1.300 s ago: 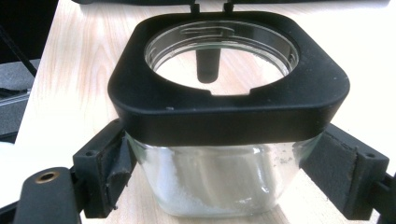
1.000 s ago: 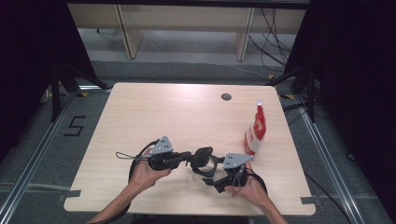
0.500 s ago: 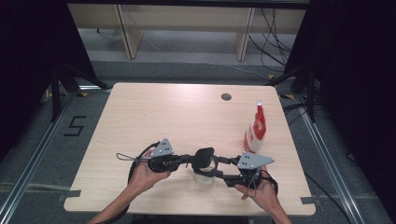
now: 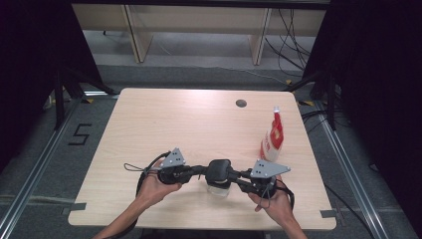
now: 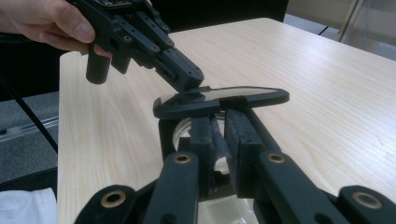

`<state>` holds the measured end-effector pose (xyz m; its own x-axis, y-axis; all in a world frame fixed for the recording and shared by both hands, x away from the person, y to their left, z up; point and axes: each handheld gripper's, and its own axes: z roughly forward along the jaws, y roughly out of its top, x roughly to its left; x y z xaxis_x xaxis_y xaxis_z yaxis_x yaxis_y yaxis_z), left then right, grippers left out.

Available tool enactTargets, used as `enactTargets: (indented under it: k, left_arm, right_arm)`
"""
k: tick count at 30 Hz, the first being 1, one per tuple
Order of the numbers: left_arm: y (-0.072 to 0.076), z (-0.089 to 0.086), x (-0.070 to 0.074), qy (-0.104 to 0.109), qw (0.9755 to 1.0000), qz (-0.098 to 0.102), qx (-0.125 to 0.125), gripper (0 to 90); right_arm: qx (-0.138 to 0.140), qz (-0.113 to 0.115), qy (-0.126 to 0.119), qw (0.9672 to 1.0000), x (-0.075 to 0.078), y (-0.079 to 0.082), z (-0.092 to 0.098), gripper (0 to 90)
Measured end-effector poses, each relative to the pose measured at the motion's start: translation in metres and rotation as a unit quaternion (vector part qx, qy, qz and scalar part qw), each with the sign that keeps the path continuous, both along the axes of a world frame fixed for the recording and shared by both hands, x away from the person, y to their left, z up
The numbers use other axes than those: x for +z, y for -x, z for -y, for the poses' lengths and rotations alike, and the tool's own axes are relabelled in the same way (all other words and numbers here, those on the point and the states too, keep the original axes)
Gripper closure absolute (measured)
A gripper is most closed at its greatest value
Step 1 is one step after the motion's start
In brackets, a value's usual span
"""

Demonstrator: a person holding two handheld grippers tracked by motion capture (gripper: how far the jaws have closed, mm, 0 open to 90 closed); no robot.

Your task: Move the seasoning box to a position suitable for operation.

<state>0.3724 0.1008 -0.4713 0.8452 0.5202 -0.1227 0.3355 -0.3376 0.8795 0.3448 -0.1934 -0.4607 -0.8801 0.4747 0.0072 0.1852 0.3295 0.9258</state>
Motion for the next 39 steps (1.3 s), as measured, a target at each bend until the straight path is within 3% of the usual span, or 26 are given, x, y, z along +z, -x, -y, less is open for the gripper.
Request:
enactTargets:
  k: [5,6,9,10,11,14,18,24,32,33,36,37,39]
  left_arm:
    - [0.000,-0.002,-0.001,0.009,0.9999,-0.005,-0.002,88.0]
    - [0.000,-0.003,0.000,0.007,1.0000,-0.005,-0.003,87.5]
    - [-0.001,-0.010,0.004,0.009,0.9999,-0.006,0.008,85.9]
    - [-0.005,-0.013,0.003,0.006,1.0000,-0.001,-0.003,85.4]
    - [-0.006,-0.013,0.001,0.003,0.9999,-0.010,0.004,84.5]
    - [-0.008,-0.015,-0.005,-0.009,0.9999,-0.013,0.002,83.2]
    - [-0.010,-0.014,-0.017,-0.030,0.9993,-0.015,-0.014,82.8]
    - [-0.009,-0.013,-0.016,-0.026,0.9995,-0.011,-0.016,83.8]
    - [0.001,-0.010,-0.019,-0.027,0.9993,-0.017,-0.019,86.4]
    - [0.003,-0.010,-0.018,-0.035,0.9990,-0.017,-0.022,85.9]
    - [0.006,-0.010,-0.018,-0.028,0.9992,-0.018,-0.024,85.9]
    - [0.008,-0.009,-0.018,-0.031,0.9990,-0.015,-0.027,85.8]
    - [0.011,-0.006,-0.019,-0.030,0.9988,-0.021,-0.034,85.6]
  right_arm:
    - [0.002,-0.005,0.003,1.0000,0.003,0.000,-0.003,84.4]
    - [0.000,0.003,0.006,1.0000,0.004,-0.001,-0.003,84.4]
    - [0.001,-0.006,0.007,1.0000,0.007,-0.001,-0.008,84.3]
    - [0.004,0.002,0.008,1.0000,0.008,-0.002,-0.009,84.3]
    - [0.003,-0.007,0.007,0.9999,0.008,-0.002,-0.011,84.3]
    - [0.005,-0.004,0.008,0.9999,0.009,-0.003,-0.013,84.3]
    - [0.003,-0.003,0.007,1.0000,0.011,-0.004,-0.018,84.1]
    - [0.006,0.000,0.009,0.9999,0.014,-0.006,-0.020,84.3]
    - [0.001,-0.004,0.013,0.9999,0.016,-0.009,-0.025,85.2]
    - [0.001,-0.002,0.015,0.9999,0.017,-0.010,-0.026,85.2]
    - [0.010,-0.003,0.012,0.9999,0.017,-0.011,-0.029,85.3]
    - [-0.001,-0.007,0.017,0.9998,0.019,-0.010,-0.030,85.3]
    - [0.007,0.003,0.017,0.9998,0.019,-0.012,-0.032,85.3]
